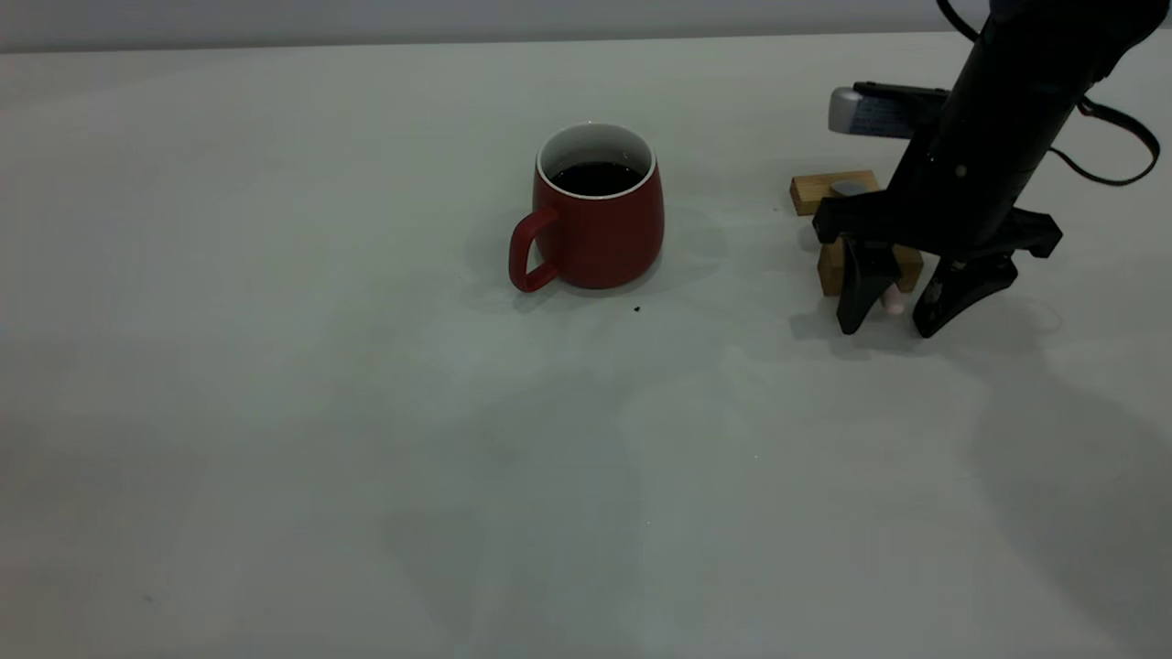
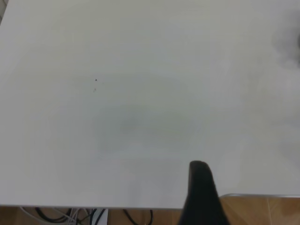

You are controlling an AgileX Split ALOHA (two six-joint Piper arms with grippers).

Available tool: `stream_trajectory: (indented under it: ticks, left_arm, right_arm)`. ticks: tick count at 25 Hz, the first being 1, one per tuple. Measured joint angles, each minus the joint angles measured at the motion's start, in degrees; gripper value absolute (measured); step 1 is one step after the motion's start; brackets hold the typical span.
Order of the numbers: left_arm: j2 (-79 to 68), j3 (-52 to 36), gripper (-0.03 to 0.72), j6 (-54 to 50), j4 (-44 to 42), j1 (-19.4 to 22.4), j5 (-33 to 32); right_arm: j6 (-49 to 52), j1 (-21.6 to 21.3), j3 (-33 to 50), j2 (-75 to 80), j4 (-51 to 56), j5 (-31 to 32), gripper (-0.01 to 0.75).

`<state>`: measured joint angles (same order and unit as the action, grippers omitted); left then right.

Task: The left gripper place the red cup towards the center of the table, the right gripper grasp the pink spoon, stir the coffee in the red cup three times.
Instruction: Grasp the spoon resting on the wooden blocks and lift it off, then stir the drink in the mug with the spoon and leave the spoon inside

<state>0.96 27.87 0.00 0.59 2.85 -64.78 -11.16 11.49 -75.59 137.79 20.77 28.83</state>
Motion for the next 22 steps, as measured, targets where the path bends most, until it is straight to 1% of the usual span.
stream_trajectory:
  ticks: [2, 3, 5, 7, 8, 11, 13, 15, 17, 20, 22]
  left_arm:
    - [0.0, 0.0, 0.586, 0.0, 0.0, 0.0, 0.0]
    - [0.0, 0.0, 0.586, 0.0, 0.0, 0.0, 0.0]
    - [0.0, 0.0, 0.586, 0.0, 0.0, 0.0, 0.0]
    - [0.0, 0.0, 0.586, 0.0, 0.0, 0.0, 0.0]
    - [0.0, 0.0, 0.586, 0.0, 0.0, 0.0, 0.0]
    - [0.0, 0.0, 0.586, 0.0, 0.0, 0.0, 0.0]
    - [0.0, 0.0, 0.586, 0.0, 0.0, 0.0, 0.0]
    - [0.0, 0.0, 0.586, 0.0, 0.0, 0.0, 0.0]
    - [0.0, 0.0, 0.586, 0.0, 0.0, 0.0, 0.0]
    - [0.0, 0.0, 0.586, 0.0, 0.0, 0.0, 0.0]
    - [0.0, 0.0, 0.586, 0.0, 0.0, 0.0, 0.0]
  right_arm:
    - [0.0, 0.0, 0.0, 0.1, 0.0, -0.3, 0.501]
    - [-0.1, 0.0, -0.1, 0.1, 0.0, -0.4, 0.447]
    - [-0.1, 0.0, -0.1, 0.1, 0.0, -0.5, 0.312]
    - [-0.1, 0.0, -0.1, 0.1, 0.0, -0.7, 0.133]
    - [-0.1, 0.0, -0.1, -0.1, 0.0, -0.7, 0.113]
    - [-0.1, 0.0, -0.1, -1.5, 0.0, 0.7, 0.116]
    - [0.0, 0.0, -0.1, -4.1, 0.2, 4.8, 0.116]
    - [0.4, 0.0, -0.1, -7.3, 3.3, 9.8, 0.116]
    - [0.6, 0.0, -0.1, -10.6, 10.0, 16.0, 0.116]
    - [-0.3, 0.0, -0.1, -12.3, 24.1, 24.1, 0.116]
    - [-1.7, 0.1, -0.1, -11.9, 34.2, 28.1, 0.116]
